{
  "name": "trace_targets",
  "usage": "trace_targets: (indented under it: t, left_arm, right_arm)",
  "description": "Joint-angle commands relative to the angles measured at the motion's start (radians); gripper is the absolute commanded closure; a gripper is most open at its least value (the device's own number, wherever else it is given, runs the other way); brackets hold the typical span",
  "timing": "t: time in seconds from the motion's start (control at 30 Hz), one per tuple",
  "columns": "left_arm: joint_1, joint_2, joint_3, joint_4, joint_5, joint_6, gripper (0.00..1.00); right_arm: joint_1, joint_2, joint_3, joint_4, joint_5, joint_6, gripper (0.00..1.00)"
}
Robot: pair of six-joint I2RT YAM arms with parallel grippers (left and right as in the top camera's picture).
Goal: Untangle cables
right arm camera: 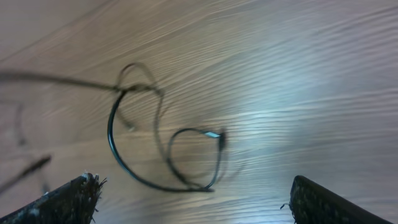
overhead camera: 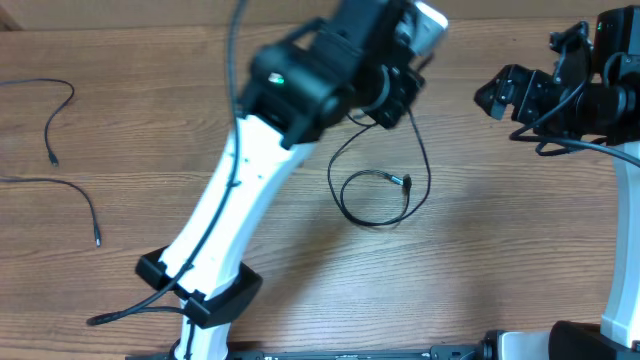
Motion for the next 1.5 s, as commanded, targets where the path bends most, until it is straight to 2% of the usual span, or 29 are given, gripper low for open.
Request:
trace_targets:
  t: [0.0,0.17,0.43,0.77,0.97,1.03,1.17,1.3,1.33,1.47]
  left_arm:
    - [0.055,-0.056,0.064,0.016,0.048,-0.057,0.96]
    - [0.105,-0.088,0.072,0.015,0.049,-0.067,0.96]
    - [0.107,-0.090,0.072,0.002,0.048,-0.067,0.96]
    - [0.117,-0.095,0.072,0.000,0.049,-0.070,0.96]
    - [0.141,-0.124,0.072,0.000,0.049,-0.074,0.96]
    - [0.150,-0.135,0.072,0.000,0.049,-0.074,0.96]
    - [0.175,-0.172,0.072,0.004,0.048,-0.074,0.96]
    - [0.225,-0.234,0.072,0.010,0.049,-0.098,0.96]
    - [0.240,-0.252,0.072,0.012,0.048,-0.107,0.96]
    - [0.303,-0.341,0.072,0.022,0.045,-0.115,0.96]
  right_arm:
    - [0.015,0.009,0.019,0.002,-0.194,-0.097,0.04]
    - [0.079,0.011,-0.045,0.043,-0.233,-0.138,0.01]
    - [0.246,0.011,-0.180,0.217,-0.214,-0.143,0.01]
    - [0.309,0.013,-0.402,0.443,-0.127,-0.087,0.22]
    - [0.330,0.014,-0.499,0.527,-0.127,-0.087,0.25]
    - [0.333,0.014,-0.499,0.529,-0.127,-0.087,0.33]
    - [0.334,0.014,-0.499,0.535,-0.127,-0.087,0.69]
    - [0.333,0.014,-0.499,0.535,-0.121,-0.083,0.93]
    - [0.332,0.014,-0.499,0.535,-0.104,-0.064,0.96]
    - [0.331,0.014,-0.501,0.527,0.077,0.074,0.96]
